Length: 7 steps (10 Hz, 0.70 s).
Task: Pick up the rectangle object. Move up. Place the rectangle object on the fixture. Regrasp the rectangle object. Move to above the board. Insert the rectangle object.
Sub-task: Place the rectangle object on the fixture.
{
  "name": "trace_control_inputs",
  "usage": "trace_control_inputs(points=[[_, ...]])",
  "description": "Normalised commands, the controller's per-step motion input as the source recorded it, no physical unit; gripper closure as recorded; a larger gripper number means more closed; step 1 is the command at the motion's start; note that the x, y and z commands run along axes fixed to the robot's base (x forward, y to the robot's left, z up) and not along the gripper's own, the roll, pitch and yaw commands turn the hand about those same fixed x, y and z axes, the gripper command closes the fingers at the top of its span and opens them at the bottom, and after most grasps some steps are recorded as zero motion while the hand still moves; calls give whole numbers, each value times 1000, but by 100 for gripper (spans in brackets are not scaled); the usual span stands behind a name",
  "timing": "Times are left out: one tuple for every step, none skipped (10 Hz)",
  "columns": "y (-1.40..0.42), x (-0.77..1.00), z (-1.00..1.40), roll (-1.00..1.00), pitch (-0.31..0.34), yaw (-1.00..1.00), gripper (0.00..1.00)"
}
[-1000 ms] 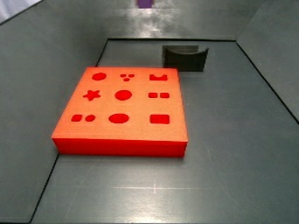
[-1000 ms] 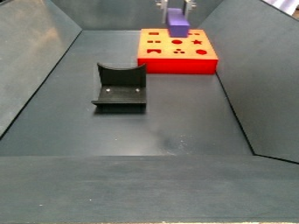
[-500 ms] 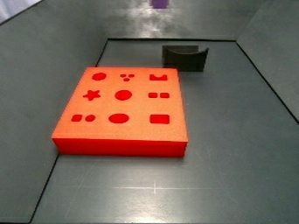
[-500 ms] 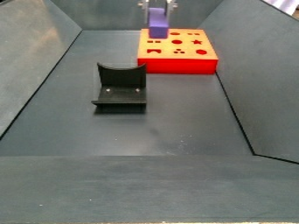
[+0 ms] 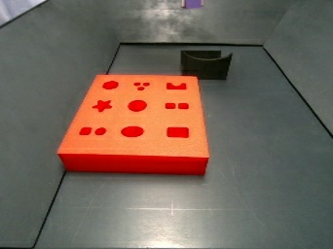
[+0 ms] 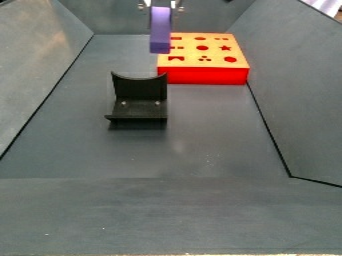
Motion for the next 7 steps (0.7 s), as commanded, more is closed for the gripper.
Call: trace_control_inputs(points=[[49, 699, -15, -1000, 71, -77, 100], [48, 570, -14, -1000, 83, -93, 100], [47, 505, -17, -1000, 90, -100, 100], [45, 379, -17, -814, 86, -105, 100], [45, 259, -15, -577, 71, -103, 100], [45, 169, -16, -398, 63, -101, 100], [35, 107, -12, -297, 62, -94, 100]])
